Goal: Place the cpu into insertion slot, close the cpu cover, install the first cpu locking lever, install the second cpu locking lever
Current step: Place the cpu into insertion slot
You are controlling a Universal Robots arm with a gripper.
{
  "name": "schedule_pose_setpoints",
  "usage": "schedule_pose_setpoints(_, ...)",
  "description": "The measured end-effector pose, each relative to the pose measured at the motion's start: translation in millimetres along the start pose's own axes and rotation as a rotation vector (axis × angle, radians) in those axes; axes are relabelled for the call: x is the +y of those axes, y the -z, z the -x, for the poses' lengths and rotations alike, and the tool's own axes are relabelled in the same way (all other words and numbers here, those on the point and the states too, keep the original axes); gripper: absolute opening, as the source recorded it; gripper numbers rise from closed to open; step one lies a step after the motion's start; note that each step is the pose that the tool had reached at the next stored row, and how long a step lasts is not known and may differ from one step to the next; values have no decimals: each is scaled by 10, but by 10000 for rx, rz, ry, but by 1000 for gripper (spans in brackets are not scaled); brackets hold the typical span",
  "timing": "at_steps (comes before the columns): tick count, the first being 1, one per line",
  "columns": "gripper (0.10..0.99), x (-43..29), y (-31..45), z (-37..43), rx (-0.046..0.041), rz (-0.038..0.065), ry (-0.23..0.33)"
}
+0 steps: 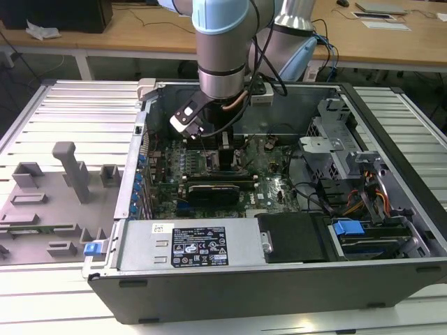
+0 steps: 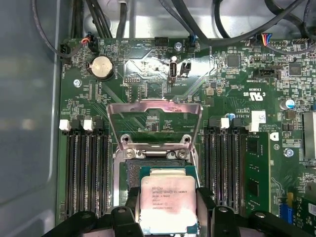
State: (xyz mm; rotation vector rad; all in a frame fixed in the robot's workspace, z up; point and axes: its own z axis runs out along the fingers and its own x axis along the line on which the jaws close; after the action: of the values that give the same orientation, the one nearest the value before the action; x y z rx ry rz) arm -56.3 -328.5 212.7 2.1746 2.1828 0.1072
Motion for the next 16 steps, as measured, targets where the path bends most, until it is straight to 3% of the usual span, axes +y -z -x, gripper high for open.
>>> schedule_pose_setpoints(9,541,-5,-42,-16,-13,-1,-1)
schedule_pose_setpoints(12,541,-4,-43,-67,-33,-1,1)
schedule_pose_setpoints(14,541,-5,-44,-80,-187,-1,16)
schedule_pose_setpoints(16,541,-6,-45,-83,-469,-2,41)
